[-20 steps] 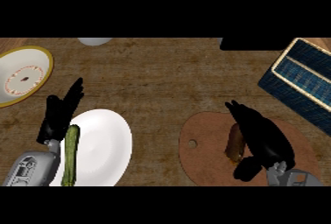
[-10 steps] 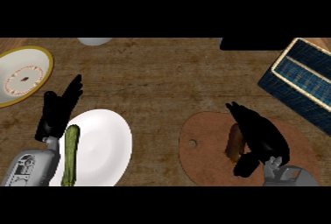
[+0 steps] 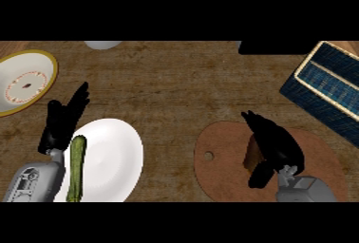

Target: Pick the sweet potato from the cutting board and place it in the basket

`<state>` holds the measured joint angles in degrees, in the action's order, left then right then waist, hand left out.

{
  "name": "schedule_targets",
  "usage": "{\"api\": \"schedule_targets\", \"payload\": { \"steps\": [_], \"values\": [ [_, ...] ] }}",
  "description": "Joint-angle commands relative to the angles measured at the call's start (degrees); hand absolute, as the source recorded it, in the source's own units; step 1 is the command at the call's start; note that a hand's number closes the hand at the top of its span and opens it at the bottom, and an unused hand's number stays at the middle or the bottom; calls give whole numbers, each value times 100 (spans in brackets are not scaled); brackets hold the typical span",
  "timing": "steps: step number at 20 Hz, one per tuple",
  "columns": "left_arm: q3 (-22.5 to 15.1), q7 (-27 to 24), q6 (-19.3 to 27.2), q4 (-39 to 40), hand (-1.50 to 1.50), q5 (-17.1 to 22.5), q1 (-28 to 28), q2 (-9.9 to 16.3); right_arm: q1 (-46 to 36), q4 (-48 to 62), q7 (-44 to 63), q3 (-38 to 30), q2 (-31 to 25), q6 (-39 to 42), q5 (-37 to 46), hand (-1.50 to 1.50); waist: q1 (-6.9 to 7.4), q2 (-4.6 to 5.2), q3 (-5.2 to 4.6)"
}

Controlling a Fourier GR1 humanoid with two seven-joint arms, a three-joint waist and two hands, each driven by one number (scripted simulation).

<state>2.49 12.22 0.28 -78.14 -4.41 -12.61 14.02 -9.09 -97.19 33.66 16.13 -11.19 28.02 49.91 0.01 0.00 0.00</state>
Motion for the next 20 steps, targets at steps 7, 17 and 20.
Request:
{"api": "schedule_targets", "payload": {
  "steps": [7,17,20],
  "values": [
    [161,205,-83,140,0,-51,-358,-90,332,538,-1001,427,-299,-645,796,150,-14,7,1],
    [289,41,-176,-34,0,-31,9,-8,786,-591,-2949,1139,-1612,-478,922,150,-90,-21,-1],
    [49,59,18,-147,0,-182,105,-303,918,-866,-3969,1506,-2212,-869,1054,150,-78,-26,7]
  ]
}}
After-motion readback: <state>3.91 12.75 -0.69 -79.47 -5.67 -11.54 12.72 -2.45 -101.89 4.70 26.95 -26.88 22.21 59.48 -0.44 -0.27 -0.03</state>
